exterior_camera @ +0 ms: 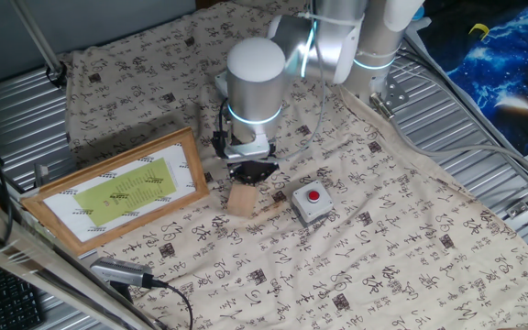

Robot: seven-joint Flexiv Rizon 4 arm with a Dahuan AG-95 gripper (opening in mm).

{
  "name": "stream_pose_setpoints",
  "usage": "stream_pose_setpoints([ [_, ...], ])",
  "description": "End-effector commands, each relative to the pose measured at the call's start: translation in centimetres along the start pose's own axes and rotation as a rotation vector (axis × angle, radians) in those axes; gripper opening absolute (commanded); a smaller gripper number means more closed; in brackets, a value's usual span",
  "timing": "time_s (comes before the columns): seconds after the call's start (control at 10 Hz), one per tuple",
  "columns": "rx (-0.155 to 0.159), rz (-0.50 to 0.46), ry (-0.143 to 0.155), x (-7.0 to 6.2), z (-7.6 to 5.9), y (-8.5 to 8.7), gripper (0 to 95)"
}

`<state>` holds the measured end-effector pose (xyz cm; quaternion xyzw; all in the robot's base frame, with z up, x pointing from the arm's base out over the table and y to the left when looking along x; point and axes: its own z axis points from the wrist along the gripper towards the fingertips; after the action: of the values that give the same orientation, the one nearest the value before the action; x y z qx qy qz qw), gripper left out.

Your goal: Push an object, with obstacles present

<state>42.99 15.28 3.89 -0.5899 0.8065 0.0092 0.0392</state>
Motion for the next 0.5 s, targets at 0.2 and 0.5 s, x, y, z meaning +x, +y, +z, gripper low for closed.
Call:
stream_pose_setpoints([
  [0.2, 0.024, 0.166, -0.011, -0.8, 0.6, -0.5, 0.0],
  [0.5, 0.026, 0.243, -0.009, -1.7, 0.5, -1.1, 0.0],
])
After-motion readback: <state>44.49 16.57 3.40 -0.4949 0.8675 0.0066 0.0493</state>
